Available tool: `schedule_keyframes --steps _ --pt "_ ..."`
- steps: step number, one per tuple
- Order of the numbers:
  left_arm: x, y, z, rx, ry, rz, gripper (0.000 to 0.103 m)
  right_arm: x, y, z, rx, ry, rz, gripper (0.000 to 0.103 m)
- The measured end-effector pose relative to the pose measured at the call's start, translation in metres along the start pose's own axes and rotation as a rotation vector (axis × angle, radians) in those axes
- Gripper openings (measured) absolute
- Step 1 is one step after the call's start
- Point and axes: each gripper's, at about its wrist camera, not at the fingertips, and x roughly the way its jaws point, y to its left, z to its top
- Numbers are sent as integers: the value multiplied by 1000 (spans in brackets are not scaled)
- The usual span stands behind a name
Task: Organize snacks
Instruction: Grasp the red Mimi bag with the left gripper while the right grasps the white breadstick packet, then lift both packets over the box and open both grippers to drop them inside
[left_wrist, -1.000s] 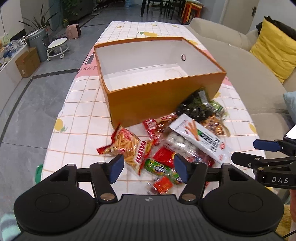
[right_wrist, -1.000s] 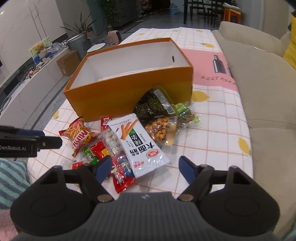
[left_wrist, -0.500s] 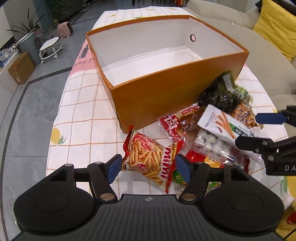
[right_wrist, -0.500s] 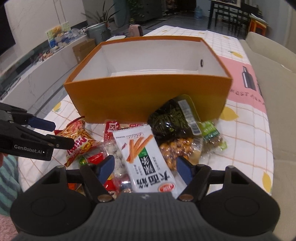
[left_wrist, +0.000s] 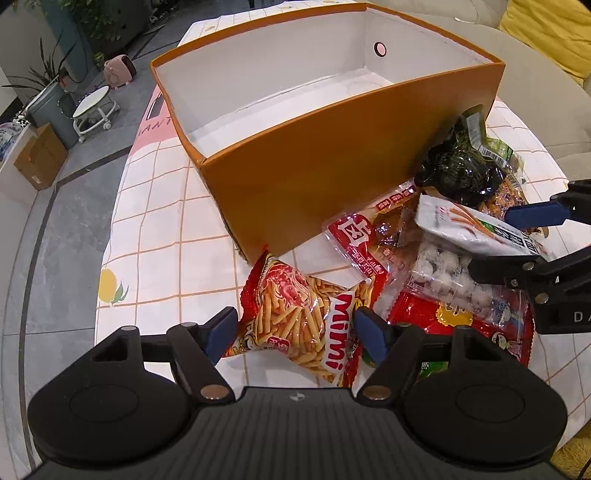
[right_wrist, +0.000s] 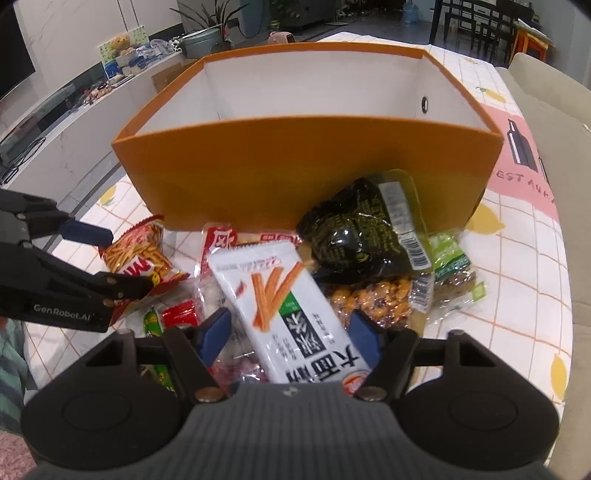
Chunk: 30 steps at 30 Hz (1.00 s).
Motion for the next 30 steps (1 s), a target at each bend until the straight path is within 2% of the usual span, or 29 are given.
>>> schedule_keyframes --steps 1,2,11,20,30 --pt "0 -1 0 3 -4 5 82 -1 0 -1 2 -7 1 58" --pt "-1 -3 0 7 -8 -1 76 -2 1 -1 1 -12 -3 56" --pt "-7 -16 -4 9 -45 21 55 -11 1 -6 5 -22 -3 49" --pt "-37 -9 -6 -84 -91 8 53 -37 4 -9 -5 -76 -8 47" --pt "-85 -12 -4 -159 -190 -26 53 -82 0 -5 78 -161 8 47"
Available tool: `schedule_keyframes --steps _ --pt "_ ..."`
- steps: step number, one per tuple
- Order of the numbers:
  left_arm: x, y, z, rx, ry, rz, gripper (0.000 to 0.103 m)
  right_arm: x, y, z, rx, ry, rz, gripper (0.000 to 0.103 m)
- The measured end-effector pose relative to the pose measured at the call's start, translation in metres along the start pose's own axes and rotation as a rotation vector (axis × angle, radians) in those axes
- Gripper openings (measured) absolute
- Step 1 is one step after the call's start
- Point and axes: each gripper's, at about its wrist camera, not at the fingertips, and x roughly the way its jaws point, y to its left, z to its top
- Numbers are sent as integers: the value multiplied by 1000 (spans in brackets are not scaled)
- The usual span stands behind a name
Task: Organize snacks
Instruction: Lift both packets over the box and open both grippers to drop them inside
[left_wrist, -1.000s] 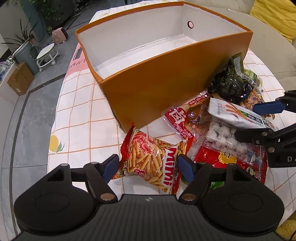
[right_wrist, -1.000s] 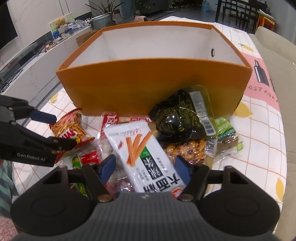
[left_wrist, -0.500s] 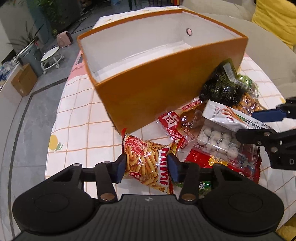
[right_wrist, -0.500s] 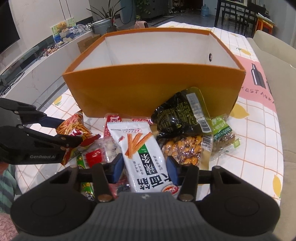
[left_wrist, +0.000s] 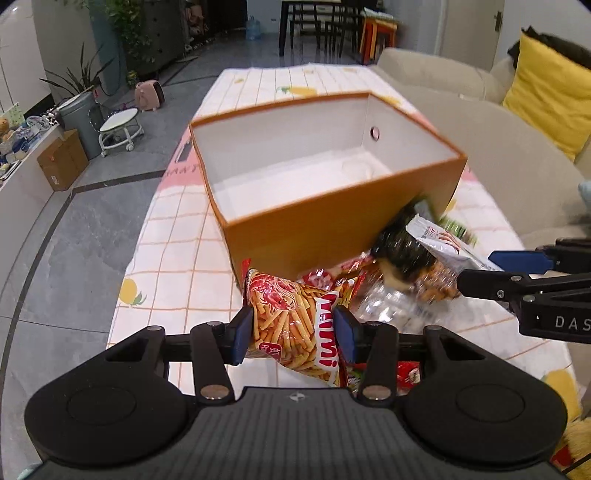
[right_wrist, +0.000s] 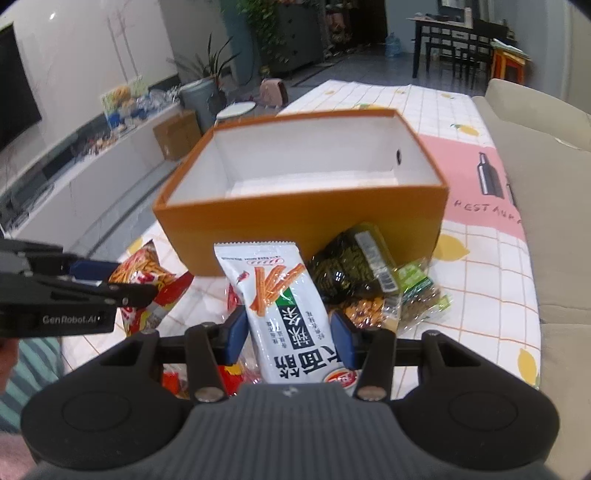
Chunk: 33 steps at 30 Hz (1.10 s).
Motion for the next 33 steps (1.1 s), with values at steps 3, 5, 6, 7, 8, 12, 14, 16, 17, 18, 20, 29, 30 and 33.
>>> schedule_keyframes --steps 3,5,6,7,8,12,14,16,17,18,20,29,30,33 --pt "-12 1 9 -25 -34 -22 53 -13 -5 7 51 -35 17 47" --pt "-18 0 18 -27 -57 -31 53 -20 -8 14 78 -59 28 47" --pt "-20 0 23 -26 -68 -33 53 -23 -8 19 90 -72 32 47" --pt "-23 -1 29 -22 -81 -34 53 -25 -9 25 100 -85 33 47" --pt "-25 -2 35 -16 -94 -35 53 -28 -10 29 107 -97 33 47" --pt "-29 -6 61 19 -137 -41 53 -34 -13 56 147 -143 57 47" --pt "-25 -4 75 33 -138 -39 53 -33 -14 71 155 -158 57 47" --pt "-16 -1 90 45 -131 -33 53 -28 -13 88 159 -164 51 47" --pt "-13 -1 94 55 -127 -27 53 -24 -13 98 165 -163 51 47" --pt "-8 0 100 67 -122 -22 53 -19 -13 106 172 -160 50 47" --pt "2 0 109 90 -101 -8 53 -6 -13 122 181 -144 45 47" --pt "57 15 136 138 42 21 52 66 -7 170 193 -36 25 47" --pt "64 16 137 149 59 25 52 75 -7 173 197 -19 28 47" --pt "82 17 139 188 113 34 52 99 -9 178 204 32 31 47"
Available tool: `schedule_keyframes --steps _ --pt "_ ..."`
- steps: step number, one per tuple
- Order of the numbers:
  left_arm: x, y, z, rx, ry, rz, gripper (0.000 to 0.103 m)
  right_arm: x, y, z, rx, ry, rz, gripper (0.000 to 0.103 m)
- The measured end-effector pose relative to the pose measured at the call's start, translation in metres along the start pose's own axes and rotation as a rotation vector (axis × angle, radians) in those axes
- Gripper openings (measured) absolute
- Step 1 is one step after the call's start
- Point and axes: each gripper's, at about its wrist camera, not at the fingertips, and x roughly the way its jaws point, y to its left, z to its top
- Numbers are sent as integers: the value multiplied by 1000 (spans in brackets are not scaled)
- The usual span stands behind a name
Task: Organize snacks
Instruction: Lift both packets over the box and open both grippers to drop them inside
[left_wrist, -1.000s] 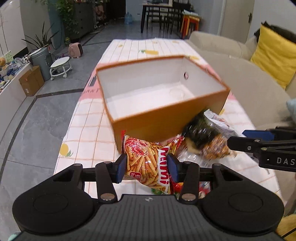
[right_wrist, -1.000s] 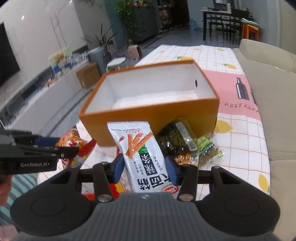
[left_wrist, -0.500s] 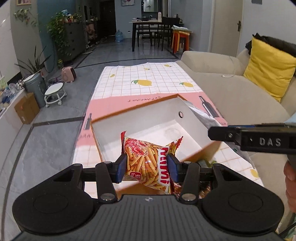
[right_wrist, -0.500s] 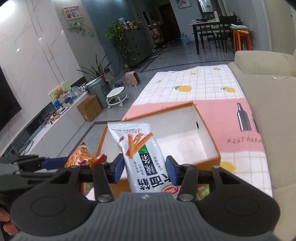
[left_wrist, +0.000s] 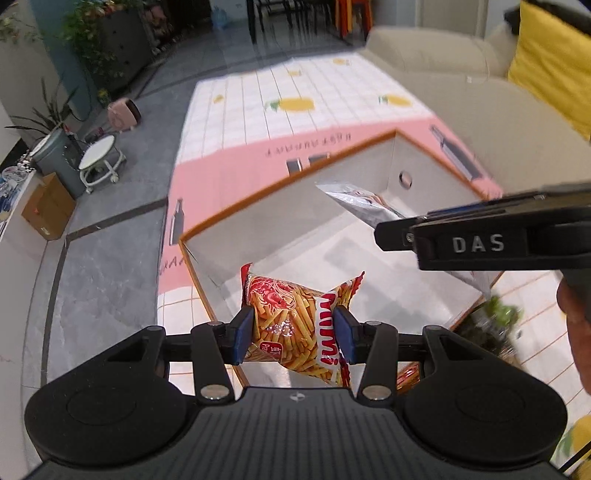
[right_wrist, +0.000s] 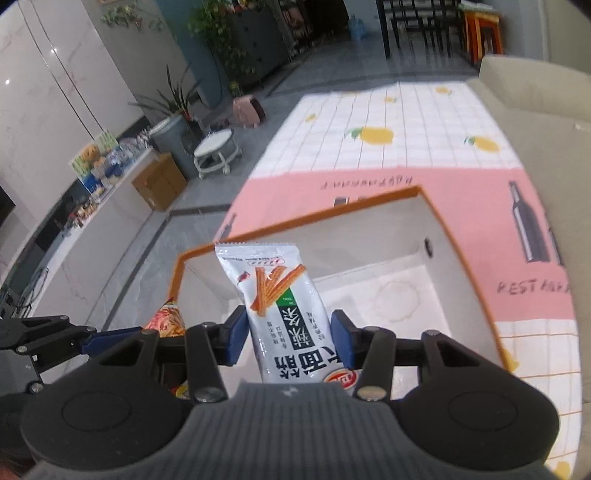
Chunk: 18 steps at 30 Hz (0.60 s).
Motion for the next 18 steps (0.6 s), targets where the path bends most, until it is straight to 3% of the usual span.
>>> schedule_keyframes --steps 10,18 --pt "40 -22 4 188 117 21 52 69 -5 -4 -8 174 -51 47" --pt "68 -24 -3 211 196 7 52 100 -14 -16 -34 280 -103 48"
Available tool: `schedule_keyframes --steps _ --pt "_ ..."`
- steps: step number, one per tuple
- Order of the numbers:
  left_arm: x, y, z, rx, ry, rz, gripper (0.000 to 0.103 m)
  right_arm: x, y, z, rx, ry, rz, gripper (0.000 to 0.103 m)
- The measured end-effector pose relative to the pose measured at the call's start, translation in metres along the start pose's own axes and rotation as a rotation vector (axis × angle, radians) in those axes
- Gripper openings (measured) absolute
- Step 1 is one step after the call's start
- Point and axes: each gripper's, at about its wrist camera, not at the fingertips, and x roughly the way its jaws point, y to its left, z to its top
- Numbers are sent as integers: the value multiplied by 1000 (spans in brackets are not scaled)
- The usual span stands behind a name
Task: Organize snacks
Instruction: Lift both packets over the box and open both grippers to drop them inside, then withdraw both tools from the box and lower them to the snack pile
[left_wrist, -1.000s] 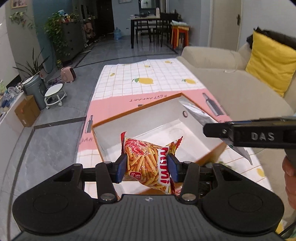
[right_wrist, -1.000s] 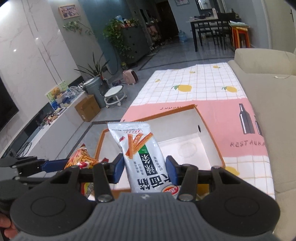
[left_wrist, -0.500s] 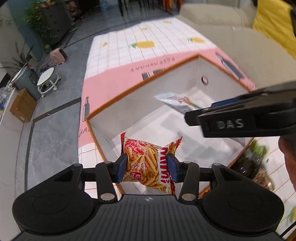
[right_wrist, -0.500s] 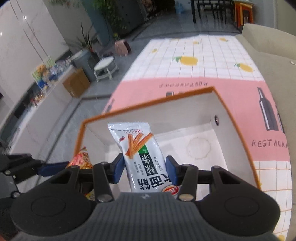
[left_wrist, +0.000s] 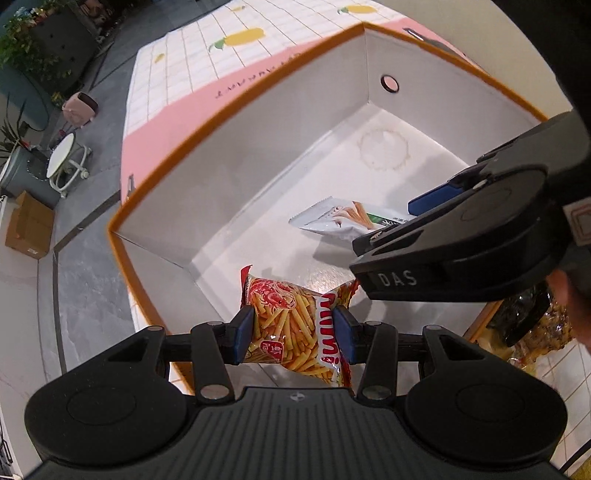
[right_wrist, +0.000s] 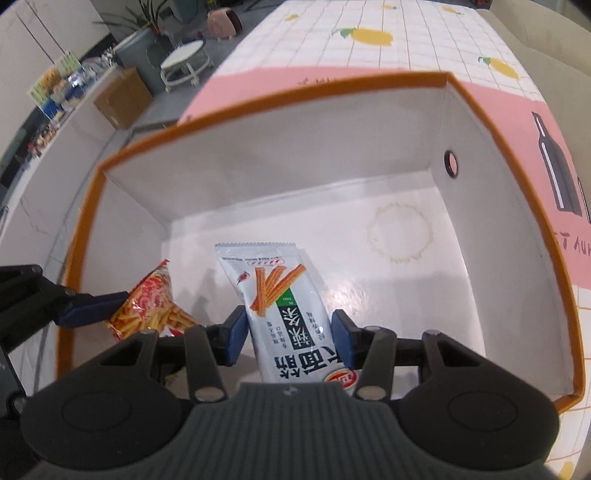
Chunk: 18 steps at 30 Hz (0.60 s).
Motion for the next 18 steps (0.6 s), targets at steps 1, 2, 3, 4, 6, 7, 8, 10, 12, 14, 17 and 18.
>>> schedule_keyframes --steps 1,2,3,4,6,7,8,10,12,14,17,18 --pt "1 0 -1 -1 4 -5 52 1 -1 -2 0 7 0 48" --pt "1 0 -1 -8 4 -6 53 3 -2 -2 4 16 6 48" --pt "1 2 -1 -13 6 -10 53 5 -4 -3 12 26 15 48" --pt "1 3 -1 -19 9 -15 54 7 -6 -3 20 36 22 48" --pt "0 3 0 -26 13 -17 56 8 -7 -1 31 48 28 50" --pt "0 3 -1 -28 12 -15 57 9 -7 -1 31 51 28 50" --pt "0 3 -1 -30 10 -15 57 9 -7 -2 31 52 26 50" --pt "-1 3 -1 -36 5 -14 58 9 -8 -3 33 52 25 51" --pt "-1 3 0 -46 -1 -7 62 8 -9 -4 38 51 20 54" --pt "-1 4 0 -52 -6 4 68 6 -10 -4 44 46 21 56" --pt "-5 6 0 -56 -19 16 76 2 -10 -4 52 38 25 62" --pt "-7 6 0 -56 -24 17 76 0 -10 -4 50 32 23 62"
